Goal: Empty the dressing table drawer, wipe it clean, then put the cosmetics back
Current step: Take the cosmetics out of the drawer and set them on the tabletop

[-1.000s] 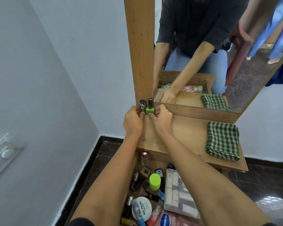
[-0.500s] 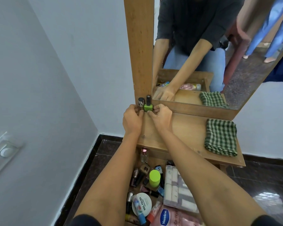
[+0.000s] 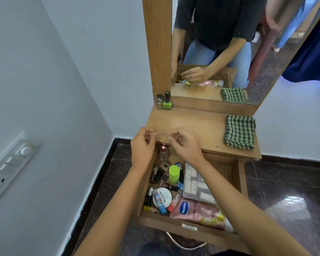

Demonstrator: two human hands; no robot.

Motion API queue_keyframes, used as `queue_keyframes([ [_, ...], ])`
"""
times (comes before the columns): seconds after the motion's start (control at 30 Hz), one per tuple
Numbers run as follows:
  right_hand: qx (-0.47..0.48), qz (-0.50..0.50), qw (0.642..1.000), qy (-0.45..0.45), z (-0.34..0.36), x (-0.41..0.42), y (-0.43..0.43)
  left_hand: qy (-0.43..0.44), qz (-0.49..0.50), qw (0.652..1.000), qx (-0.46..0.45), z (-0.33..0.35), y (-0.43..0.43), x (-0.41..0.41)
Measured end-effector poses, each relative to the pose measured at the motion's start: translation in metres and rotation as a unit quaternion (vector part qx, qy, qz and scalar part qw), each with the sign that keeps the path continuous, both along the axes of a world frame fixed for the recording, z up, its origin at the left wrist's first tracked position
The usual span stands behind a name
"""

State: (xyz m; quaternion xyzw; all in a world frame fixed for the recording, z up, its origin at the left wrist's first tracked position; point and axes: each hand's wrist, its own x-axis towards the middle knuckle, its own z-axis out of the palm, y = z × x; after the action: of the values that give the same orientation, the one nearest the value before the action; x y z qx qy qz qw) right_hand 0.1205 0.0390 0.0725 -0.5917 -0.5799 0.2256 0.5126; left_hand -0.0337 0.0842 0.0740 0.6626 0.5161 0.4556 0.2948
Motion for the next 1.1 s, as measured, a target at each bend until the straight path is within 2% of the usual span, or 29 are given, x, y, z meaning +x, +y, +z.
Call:
queue_keyframes([
  [0.1, -0.009, 0.028, 0.999, -0.025, -0.012, -0.005, -0.034, 0.051, -0.021, 0.998, -0.017, -0.011, -0.030, -0.013],
  [0.2, -0.036, 0.024, 0.999, -0.029, -0.021, -0.006, -0.055, 0.190, -0.068, 0.976, -0.077, -0.022, -0.044, -0.019],
  [0.27, -0.074, 0.019, 0.997, -0.030, -0.028, -0.006, -0.063, 0.303, -0.086, 0.946, -0.072, -0.024, -0.048, -0.019],
  [0.37, -0.123, -0.004, 0.991, -0.043, -0.041, -0.003, -0.069, 0.416, -0.100, 0.903, -0.042, -0.022, -0.054, -0.012],
  [0.47, -0.182, -0.032, 0.974, -0.130, -0.052, 0.008, -0.067, 0.538, -0.117, 0.835, -0.003, -0.025, -0.059, -0.002],
  [0.53, -0.220, -0.020, 0.960, -0.169, -0.057, 0.013, -0.064, 0.586, -0.123, 0.801, 0.004, -0.030, -0.062, 0.003],
  [0.6, -0.255, 0.007, 0.948, -0.192, -0.059, 0.015, -0.062, 0.614, -0.118, 0.780, 0.001, -0.035, -0.064, 0.005],
  [0.7, -0.278, 0.033, 0.937, -0.209, -0.057, 0.015, -0.060, 0.627, -0.114, 0.771, 0.003, -0.039, -0.066, 0.009],
  [1.1, -0.329, 0.086, 0.893, -0.297, -0.058, 0.011, -0.043, 0.612, -0.066, 0.787, -0.025, -0.045, -0.074, 0.015],
])
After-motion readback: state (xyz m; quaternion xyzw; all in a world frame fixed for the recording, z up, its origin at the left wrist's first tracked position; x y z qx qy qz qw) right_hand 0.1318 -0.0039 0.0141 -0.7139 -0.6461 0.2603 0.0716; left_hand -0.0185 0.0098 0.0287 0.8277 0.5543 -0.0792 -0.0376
